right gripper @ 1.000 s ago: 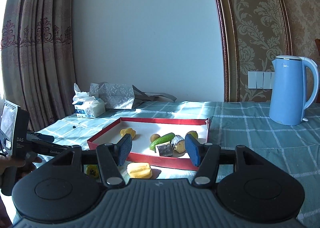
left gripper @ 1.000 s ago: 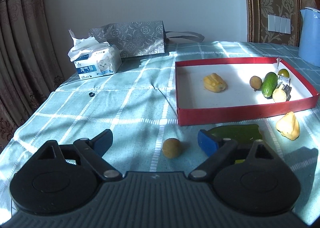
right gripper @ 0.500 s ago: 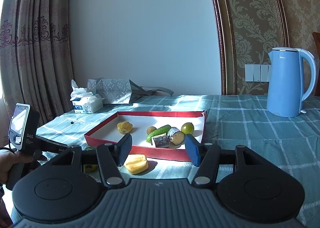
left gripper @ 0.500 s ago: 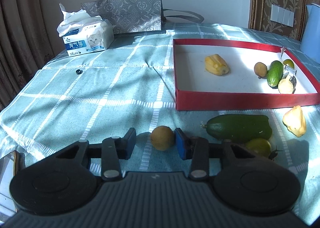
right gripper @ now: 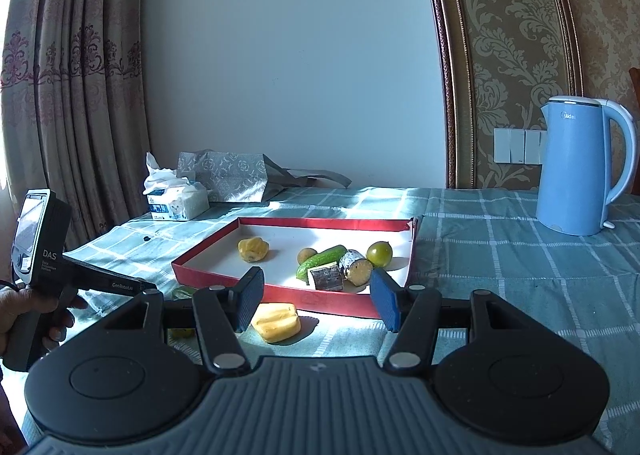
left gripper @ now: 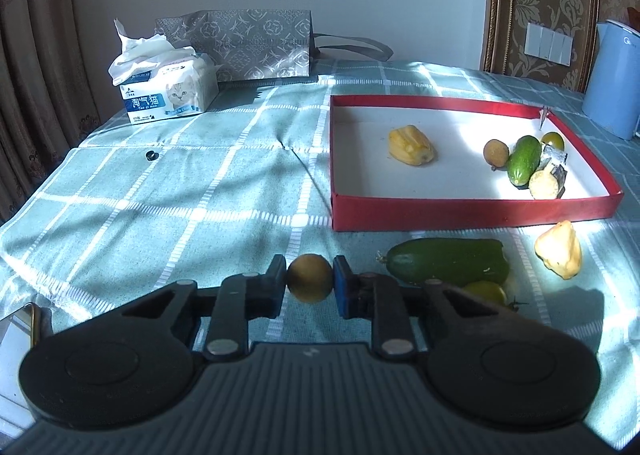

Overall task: Organize fruits
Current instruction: 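Lift the brown fruit with the left tool while the right tool approaches the yellow pepper chunk, then close the right tool on the yellow pepper chunk while the left tool holds the brown fruit, then carry the brown fruit into the tray and open the left tool while the right tool lifts the pepper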

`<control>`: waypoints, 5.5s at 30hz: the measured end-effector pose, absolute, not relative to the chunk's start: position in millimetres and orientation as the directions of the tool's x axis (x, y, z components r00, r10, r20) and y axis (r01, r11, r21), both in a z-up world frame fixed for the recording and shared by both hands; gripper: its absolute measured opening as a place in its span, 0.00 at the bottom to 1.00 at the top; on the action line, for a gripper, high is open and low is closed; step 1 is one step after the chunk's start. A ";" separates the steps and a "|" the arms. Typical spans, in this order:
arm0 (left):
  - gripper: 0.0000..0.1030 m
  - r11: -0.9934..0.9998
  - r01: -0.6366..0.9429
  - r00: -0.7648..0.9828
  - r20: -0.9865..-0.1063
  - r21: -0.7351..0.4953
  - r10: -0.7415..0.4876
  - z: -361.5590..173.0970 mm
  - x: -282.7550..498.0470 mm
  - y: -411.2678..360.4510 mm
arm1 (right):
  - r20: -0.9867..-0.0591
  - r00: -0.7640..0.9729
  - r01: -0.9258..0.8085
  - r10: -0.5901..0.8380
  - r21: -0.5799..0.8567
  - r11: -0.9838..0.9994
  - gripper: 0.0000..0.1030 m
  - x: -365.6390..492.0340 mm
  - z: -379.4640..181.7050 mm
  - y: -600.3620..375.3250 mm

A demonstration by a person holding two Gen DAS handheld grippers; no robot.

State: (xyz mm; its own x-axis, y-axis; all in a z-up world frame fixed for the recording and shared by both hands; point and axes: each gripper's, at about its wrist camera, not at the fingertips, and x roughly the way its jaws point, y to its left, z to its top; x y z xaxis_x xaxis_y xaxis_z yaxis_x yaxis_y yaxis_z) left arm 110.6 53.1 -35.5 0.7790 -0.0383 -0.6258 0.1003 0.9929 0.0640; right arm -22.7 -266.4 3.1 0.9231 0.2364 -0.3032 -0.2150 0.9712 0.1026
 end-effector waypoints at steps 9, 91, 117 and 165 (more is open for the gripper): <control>0.22 0.992 0.057 0.849 -0.529 0.110 0.010 -0.7 63.1 33.3 | -0.358 0.901 -0.240 0.244 0.056 0.969 0.56 -9.6 -9.8 -248.4; 0.22 0.986 0.003 0.885 -0.460 0.168 0.076 17.4 42.3 19.2 | -0.591 0.756 -0.408 0.280 -0.091 0.909 0.46 102.4 -66.0 -184.0; 0.22 0.983 0.054 0.900 -0.435 0.173 0.027 32.1 46.8 -9.0 | -0.431 0.868 -0.277 0.246 -0.008 0.961 0.46 -21.3 -17.5 -254.9; 0.31 0.981 0.097 0.827 -0.562 0.168 0.015 -4.3 235.9 -117.1 | -0.403 0.903 -0.156 0.147 0.010 0.988 0.46 -60.4 -8.2 -309.7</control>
